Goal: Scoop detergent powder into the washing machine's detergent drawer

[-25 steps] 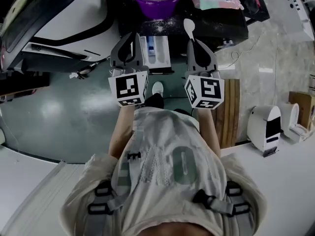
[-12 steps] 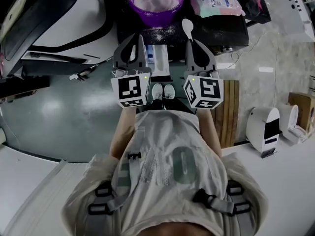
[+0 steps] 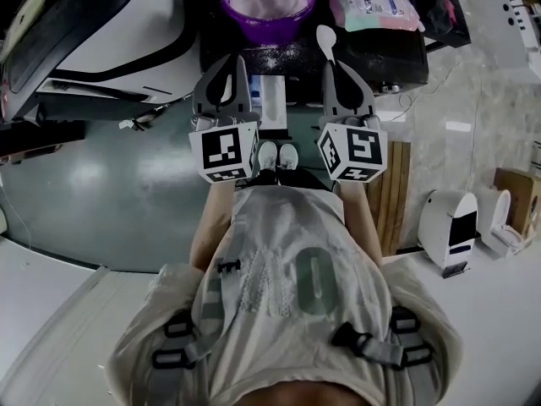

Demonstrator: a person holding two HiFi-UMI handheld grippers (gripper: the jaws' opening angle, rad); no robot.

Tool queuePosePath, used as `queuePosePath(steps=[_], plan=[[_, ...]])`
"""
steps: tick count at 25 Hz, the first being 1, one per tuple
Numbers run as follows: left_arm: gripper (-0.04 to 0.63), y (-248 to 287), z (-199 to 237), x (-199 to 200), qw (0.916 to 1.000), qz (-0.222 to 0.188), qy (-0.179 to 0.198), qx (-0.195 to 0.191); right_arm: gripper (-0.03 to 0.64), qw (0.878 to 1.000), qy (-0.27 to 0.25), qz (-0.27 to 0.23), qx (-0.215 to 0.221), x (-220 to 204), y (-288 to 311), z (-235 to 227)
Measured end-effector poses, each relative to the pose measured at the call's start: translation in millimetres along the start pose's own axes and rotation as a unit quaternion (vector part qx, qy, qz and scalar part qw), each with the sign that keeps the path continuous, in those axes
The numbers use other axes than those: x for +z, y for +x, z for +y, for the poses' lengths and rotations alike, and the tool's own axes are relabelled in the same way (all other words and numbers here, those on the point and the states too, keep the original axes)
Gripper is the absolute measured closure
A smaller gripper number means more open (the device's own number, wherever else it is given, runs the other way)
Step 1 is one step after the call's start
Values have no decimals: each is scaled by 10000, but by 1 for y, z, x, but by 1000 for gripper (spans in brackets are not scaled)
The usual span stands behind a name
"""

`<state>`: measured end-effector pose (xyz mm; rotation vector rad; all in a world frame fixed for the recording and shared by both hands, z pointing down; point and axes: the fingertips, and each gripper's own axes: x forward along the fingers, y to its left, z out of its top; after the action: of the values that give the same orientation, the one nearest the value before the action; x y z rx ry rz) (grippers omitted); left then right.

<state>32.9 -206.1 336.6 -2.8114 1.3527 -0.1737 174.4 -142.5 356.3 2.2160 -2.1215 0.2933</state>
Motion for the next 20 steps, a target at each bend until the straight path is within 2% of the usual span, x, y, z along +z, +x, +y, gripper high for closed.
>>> queuePosePath(steps=[11,20], plan=[[574,38,27,5,9994,-11,8,342,606,9999,-54,-76,-38,16,38,-30],[574,62,53,44,9988,-4,128,475,606,9999,-138,-94,16,60,75,-33]])
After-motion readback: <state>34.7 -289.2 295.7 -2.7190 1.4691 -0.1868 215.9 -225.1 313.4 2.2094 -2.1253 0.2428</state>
